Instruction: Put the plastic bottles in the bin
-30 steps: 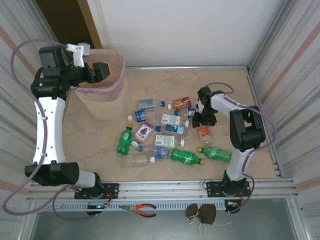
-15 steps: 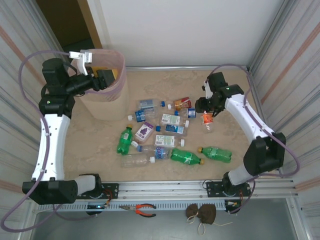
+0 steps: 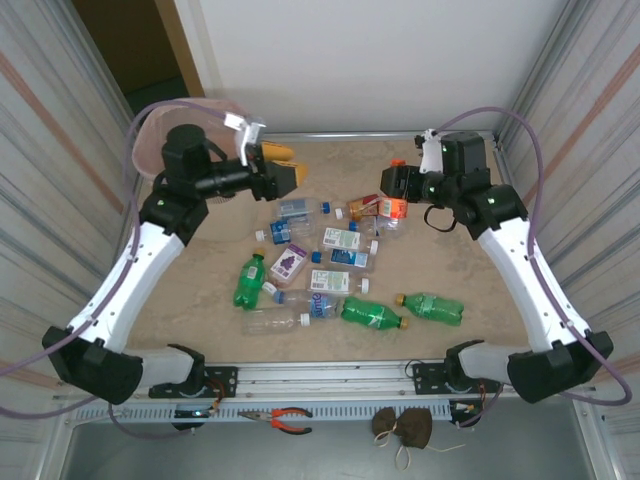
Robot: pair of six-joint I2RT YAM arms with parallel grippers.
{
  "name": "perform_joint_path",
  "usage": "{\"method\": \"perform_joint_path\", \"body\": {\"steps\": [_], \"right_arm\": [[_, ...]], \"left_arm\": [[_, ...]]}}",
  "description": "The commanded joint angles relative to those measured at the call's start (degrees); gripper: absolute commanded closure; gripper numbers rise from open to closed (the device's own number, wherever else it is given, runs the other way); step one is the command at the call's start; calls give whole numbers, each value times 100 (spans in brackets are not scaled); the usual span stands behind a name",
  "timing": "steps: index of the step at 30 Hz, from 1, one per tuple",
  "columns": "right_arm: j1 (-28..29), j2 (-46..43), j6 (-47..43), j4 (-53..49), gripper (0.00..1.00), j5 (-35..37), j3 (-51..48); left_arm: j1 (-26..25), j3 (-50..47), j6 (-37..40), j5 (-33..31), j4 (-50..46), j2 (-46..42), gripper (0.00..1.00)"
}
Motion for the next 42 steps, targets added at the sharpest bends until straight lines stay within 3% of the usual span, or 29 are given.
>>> {"method": "perform_joint_path", "body": {"steps": [1, 9, 18, 31, 42], "right_arm": [[135, -320, 474, 978, 45, -497, -158], [517, -708, 472, 2214, 48, -834, -489], [819, -773, 438, 2888, 49, -1210, -502], [1006, -757, 531, 2994, 49, -1417, -252], [1068, -773, 499, 2933, 49, -1384, -199]], "left_arm": [[-319, -35, 141, -124, 471, 151, 19], [-925, 126, 120, 329, 745, 610, 14], [-1271, 520, 312, 1060, 544, 1062, 15], [-1444, 848, 771, 1300, 246, 1312, 24], [-1497, 917, 882, 1327, 211, 1313, 43]]}}
